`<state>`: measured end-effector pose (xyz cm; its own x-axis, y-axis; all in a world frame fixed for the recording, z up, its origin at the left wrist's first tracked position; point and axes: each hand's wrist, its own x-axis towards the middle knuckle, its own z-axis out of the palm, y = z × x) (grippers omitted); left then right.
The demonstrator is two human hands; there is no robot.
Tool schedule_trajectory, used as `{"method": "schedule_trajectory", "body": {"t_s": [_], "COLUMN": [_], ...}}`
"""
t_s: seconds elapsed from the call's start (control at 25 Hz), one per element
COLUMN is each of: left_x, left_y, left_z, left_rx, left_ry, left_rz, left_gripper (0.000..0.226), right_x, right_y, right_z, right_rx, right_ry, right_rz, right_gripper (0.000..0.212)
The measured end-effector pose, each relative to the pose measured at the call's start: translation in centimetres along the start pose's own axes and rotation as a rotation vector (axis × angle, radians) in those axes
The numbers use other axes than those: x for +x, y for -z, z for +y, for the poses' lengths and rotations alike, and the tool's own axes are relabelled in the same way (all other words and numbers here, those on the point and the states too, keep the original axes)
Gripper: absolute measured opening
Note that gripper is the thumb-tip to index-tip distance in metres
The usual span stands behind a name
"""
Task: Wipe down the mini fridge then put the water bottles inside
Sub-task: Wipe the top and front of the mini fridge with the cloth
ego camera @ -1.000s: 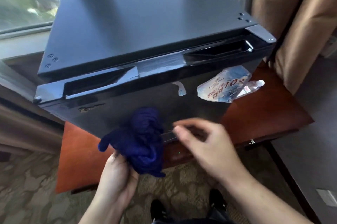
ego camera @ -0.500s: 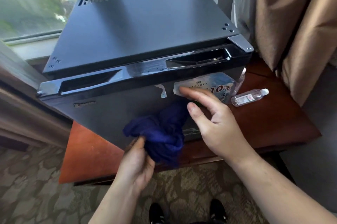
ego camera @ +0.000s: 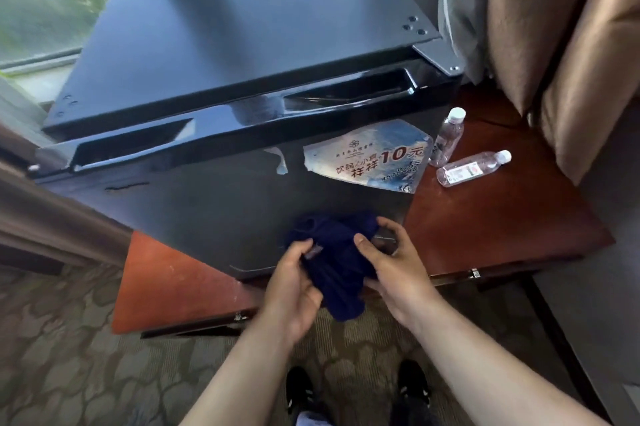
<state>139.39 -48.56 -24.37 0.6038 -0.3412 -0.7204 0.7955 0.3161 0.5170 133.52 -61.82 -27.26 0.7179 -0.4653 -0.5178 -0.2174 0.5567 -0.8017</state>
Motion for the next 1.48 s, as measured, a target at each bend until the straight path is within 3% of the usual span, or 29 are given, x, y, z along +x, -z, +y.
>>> {"method": "schedule_trajectory", "body": {"t_s": [0.12,0.36,0.48,0.68,0.76,0.88,1.04,1.28,1.48], "left_x": [2.5,10.1,12.6,15.5,15.7,14.2,9.3,3.1,1.5], "left_y": [-1.2,-4.1,-5.0,-2.4,-0.4,3.7,10.8,15.5,16.4], "left_z": [-2.5,-7.9,-10.6,-10.9,-11.0,-9.7,-4.2,3.1,6.4], "left_rx": [0.052,0.186,0.195,0.209,0.208,0.104,-0.017,-0.004,-0.12], "left_ry": [0.039,0.119,0.155,0.146,0.116,0.08,-0.005,-0.073,-0.114], "left_rz": [0.007,0.049,0.076,0.152,0.169,0.222,0.25,0.164,0.078], "left_gripper": [0.025,0.037,0.035,0.017,0.021,0.03,0.03,0.041,0.041], "right_x": [2.6,7.4,9.4,11.2,10.8,9.5,6.1,2.3,1.6], "right_y": [2.8,8.6,10.7,10.1,9.6,6.2,-2.9,-13.7,-15.1], "right_z": [0.7,2.4,3.4,5.2,6.8,8.9,10.6,12.2,11.8], "right_rx": [0.096,0.008,0.015,-0.026,0.009,0.106,0.169,0.191,0.216], "right_ry": [-0.051,-0.034,-0.111,-0.225,-0.298,-0.387,-0.46,-0.474,-0.409], "right_rz": [0.07,0.291,0.272,0.237,0.266,0.239,0.068,-0.105,-0.097], "right_gripper": [0.029,0.039,0.045,0.025,0.023,0.02,0.007,0.012,0.034]}}
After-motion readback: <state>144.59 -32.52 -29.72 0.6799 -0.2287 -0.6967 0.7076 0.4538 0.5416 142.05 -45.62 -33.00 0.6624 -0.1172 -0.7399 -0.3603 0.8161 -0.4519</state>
